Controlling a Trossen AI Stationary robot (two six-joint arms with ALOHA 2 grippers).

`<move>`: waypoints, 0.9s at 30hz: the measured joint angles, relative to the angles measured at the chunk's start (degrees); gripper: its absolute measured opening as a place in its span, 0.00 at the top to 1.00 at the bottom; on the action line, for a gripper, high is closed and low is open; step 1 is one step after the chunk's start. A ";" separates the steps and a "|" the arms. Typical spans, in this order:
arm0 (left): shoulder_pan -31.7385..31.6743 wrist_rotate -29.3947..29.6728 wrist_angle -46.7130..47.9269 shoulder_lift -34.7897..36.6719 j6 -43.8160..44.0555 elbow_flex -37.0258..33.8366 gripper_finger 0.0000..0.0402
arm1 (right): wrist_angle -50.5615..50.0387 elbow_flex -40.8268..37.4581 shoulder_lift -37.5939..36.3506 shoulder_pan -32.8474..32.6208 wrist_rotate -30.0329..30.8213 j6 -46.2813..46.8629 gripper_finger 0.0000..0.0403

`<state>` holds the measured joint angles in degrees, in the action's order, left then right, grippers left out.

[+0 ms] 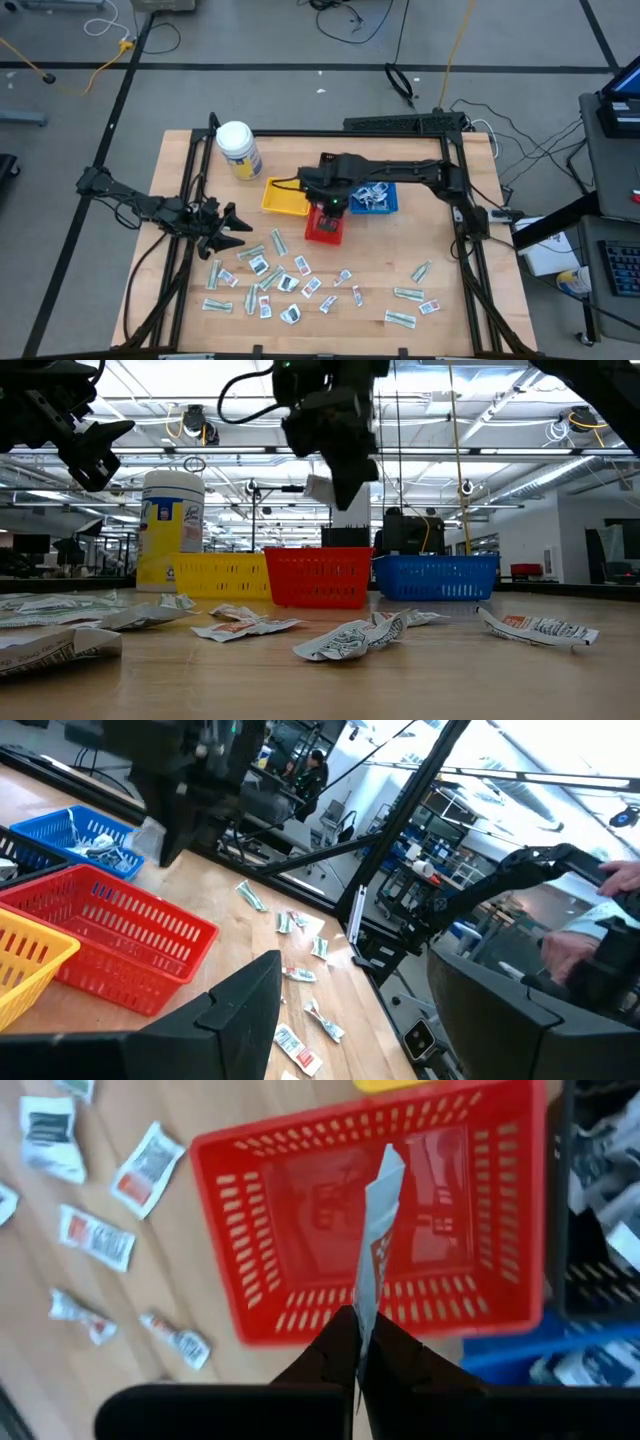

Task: Pick & Place First Aid Supplies
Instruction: Put the ointment pack into the red bin

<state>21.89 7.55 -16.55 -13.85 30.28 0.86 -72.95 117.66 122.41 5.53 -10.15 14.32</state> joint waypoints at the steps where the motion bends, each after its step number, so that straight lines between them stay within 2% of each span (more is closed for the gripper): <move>1: -0.01 0.00 0.00 -0.02 -0.02 0.00 0.36 | 0.62 -0.04 0.36 -0.16 0.36 0.03 1.00; 7: -0.01 0.00 0.00 -0.02 0.00 0.00 0.36 | 4.90 -0.46 2.97 -0.95 5.48 -0.02 1.00; 19: 0.00 0.00 0.00 0.00 0.00 0.00 0.36 | 11.67 -9.52 4.15 -1.85 5.59 0.25 0.99; 23: 0.00 -0.02 0.01 0.00 0.00 0.00 0.36 | 12.11 -9.53 4.07 -1.89 5.05 1.37 0.93; 27: 0.00 -0.02 0.02 -0.01 0.00 0.00 0.36 | 11.89 -9.53 4.07 -1.85 1.07 1.51 0.79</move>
<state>21.89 7.53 -16.53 -13.85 30.28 0.86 -61.05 108.14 126.48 3.68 -9.08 15.84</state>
